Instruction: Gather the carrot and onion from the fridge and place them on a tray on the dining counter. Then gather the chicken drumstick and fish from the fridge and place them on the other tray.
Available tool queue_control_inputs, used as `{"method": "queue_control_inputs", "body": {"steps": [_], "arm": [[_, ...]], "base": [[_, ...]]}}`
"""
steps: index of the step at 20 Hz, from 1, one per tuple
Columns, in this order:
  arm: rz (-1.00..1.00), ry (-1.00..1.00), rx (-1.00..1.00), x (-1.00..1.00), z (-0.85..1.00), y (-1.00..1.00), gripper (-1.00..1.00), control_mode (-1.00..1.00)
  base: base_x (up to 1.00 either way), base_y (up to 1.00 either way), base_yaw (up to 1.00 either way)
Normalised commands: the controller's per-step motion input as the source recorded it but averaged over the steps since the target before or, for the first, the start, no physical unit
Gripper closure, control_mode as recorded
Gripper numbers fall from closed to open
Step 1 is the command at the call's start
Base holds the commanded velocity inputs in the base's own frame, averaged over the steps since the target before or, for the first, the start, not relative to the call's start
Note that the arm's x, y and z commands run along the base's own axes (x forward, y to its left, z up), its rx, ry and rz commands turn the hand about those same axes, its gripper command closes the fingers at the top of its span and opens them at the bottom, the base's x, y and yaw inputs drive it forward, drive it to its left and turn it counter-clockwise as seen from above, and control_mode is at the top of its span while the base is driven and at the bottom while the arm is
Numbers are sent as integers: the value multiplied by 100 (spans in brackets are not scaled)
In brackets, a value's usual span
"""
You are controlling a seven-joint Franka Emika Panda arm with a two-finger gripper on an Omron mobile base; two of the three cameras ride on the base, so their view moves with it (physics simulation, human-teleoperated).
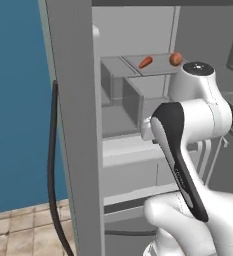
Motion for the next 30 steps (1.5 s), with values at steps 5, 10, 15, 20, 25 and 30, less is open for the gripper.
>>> {"method": "queue_control_inputs", "body": {"steps": [5,10,15,20,25,30], "arm": [[0,0,0,0,0,0,-100,100],[0,0,0,0,0,0,-100,100],[0,0,0,0,0,0,-100,100],[0,0,0,0,0,0,-100,100],[5,-2,0,31,0,-18,-100,-100],[7,-3,0,79,0,-37,-100,-100]], "base": [[33,-13,0],[4,-35,1],[39,-24,8],[70,-24,11],[43,-20,7],[0,0,0]]}}
